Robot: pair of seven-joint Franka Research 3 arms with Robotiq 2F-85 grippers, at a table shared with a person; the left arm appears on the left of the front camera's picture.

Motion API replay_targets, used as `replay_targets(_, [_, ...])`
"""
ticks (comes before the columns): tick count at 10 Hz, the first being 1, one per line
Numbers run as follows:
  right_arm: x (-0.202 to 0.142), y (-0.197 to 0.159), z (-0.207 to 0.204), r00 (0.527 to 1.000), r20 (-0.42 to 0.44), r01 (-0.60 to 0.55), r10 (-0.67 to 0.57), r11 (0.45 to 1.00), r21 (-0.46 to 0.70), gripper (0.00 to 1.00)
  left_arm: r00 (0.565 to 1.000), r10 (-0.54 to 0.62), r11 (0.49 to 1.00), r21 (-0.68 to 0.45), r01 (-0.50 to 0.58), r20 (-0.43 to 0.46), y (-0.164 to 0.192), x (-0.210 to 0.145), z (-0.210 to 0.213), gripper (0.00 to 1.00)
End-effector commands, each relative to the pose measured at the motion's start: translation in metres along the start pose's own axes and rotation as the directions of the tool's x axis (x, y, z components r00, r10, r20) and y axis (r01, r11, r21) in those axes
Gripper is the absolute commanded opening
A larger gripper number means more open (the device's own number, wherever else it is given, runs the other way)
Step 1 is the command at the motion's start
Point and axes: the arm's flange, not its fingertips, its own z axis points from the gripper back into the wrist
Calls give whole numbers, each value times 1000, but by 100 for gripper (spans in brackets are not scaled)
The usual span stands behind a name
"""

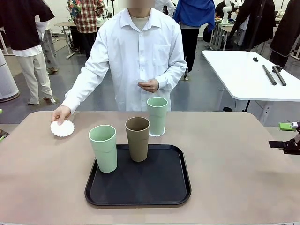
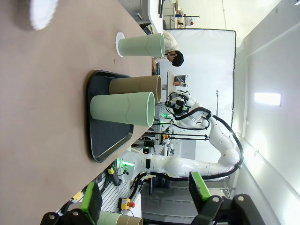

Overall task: Place coasters on the table and set cups on them.
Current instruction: Take one Reusable plastic cup from the Flat Tray and place it on a coaster set by the human.

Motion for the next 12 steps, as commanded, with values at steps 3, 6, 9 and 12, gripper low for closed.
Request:
replay_targets(3, [-1,0,0,1000,0,1,-1,1000,9,100,1000,-4,1000,-15,4,7,-1,-1,2,100])
replay_targets(6, [-1,0,0,1000,0,1,-1,1000,9,100,1000,-4,1000,-15,4,7,-1,-1,2,100])
replay_targets(9, [-1,0,0,1000,0,1,-1,1000,9,100,1000,-4,1000,-15,4,7,-1,-1,2,100])
replay_targets(12, [-1,0,0,1000,0,1,-1,1000,9,100,1000,-4,1000,-15,4,7,-1,-1,2,100])
